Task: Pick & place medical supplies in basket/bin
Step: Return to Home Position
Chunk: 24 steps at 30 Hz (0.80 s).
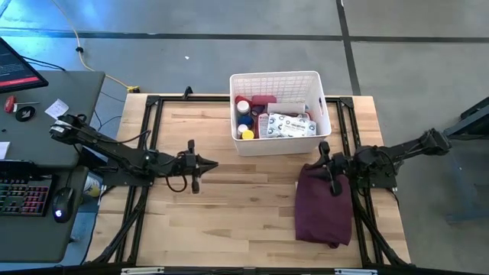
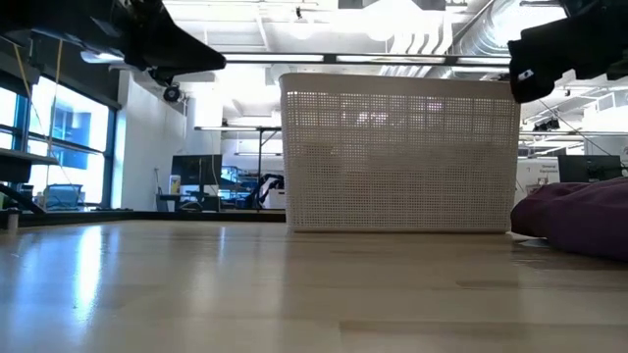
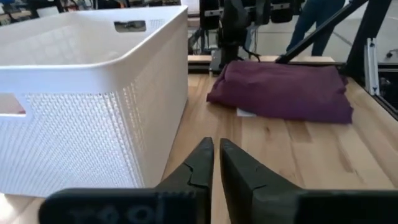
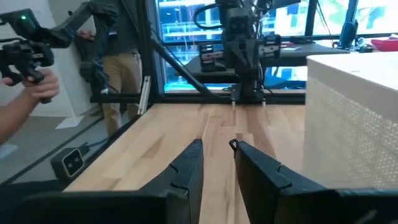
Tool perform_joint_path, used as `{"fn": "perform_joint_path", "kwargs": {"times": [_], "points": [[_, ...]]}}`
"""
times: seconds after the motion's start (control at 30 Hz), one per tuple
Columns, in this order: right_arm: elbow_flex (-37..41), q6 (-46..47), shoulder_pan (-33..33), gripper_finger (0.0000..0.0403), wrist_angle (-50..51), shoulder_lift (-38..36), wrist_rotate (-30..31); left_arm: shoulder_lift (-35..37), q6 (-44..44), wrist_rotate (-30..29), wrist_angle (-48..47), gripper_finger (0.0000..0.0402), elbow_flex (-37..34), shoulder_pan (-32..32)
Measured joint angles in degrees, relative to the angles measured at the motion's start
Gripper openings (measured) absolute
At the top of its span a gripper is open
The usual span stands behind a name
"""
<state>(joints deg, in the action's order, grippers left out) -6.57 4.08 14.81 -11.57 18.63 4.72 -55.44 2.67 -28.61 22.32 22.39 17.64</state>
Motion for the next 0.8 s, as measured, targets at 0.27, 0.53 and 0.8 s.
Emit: {"fn": "perform_joint_path", "kwargs": {"times": [0.27, 0.53, 0.8], "points": [[-0.95, -1.09, 6.14, 0.0083, 1.77, -0.43, 6.59, 4.2, 2.11, -1.52, -6.16, 0.0021, 0.0, 0.01], [-4.92, -1.71, 13.17, 0.0083, 10.56, -0.77, 17.33, 10.81, -1.32, 0.62, 5.54, 0.0055, -10.67, -0.03], [-4.15, -4.2, 16.17, 0.0083, 14.46, -2.91, 17.93, 16.16, -3.98, -0.32, 16.9, 0.002, -20.77, -0.06]]}}
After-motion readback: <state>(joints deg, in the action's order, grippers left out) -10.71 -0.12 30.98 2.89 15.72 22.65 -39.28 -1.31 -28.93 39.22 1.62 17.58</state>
